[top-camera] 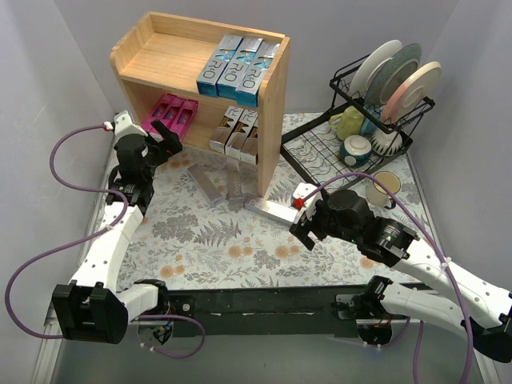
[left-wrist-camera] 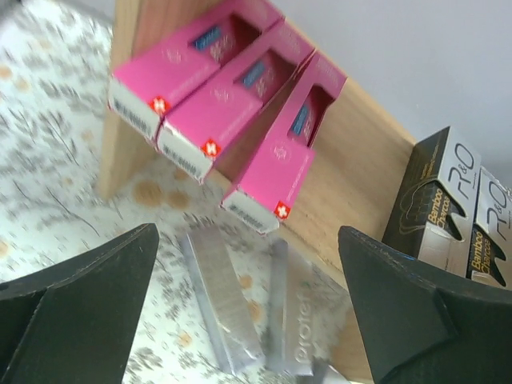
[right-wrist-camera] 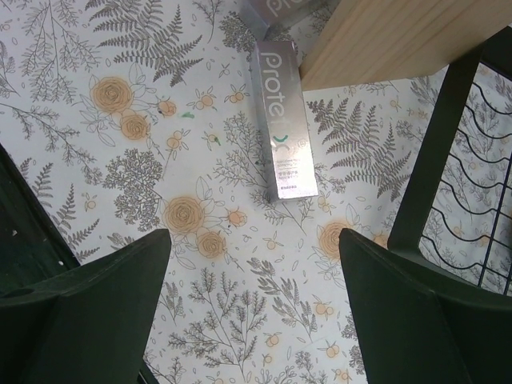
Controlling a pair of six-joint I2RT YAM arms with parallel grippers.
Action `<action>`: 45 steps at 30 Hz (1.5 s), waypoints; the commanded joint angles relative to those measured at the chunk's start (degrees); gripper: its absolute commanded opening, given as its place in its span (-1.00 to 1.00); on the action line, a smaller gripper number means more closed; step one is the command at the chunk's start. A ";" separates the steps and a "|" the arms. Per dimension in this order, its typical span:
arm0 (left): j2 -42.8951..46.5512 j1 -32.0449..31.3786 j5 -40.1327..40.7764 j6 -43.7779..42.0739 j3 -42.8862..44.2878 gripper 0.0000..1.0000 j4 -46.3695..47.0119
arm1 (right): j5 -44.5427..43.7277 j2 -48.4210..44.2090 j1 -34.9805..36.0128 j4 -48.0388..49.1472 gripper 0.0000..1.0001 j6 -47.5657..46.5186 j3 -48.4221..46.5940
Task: Place and organize the toothpastes onto the shelf
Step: Adjust the toothpaste on the shelf.
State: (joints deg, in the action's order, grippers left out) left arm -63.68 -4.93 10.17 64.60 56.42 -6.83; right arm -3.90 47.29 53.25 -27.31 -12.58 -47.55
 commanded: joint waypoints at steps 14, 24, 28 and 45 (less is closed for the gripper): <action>-6.89 3.52 -6.66 17.14 -0.79 0.51 4.98 | -0.67 -2.38 -0.34 2.79 0.88 0.01 1.23; -7.69 3.52 -5.43 21.00 -1.58 0.27 6.48 | -0.76 -2.55 -0.34 2.96 0.88 0.10 1.32; -7.07 3.52 -4.55 25.30 -3.68 0.25 8.59 | -0.84 -2.55 -0.26 2.97 0.88 0.10 1.41; -5.22 3.61 -2.88 45.53 -11.69 0.23 20.98 | -1.20 -2.99 -0.34 3.32 0.87 0.10 2.11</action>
State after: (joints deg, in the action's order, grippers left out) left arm -69.49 -1.61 6.74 106.19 44.49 10.22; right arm -4.38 45.34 53.23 -26.79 -12.58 -45.93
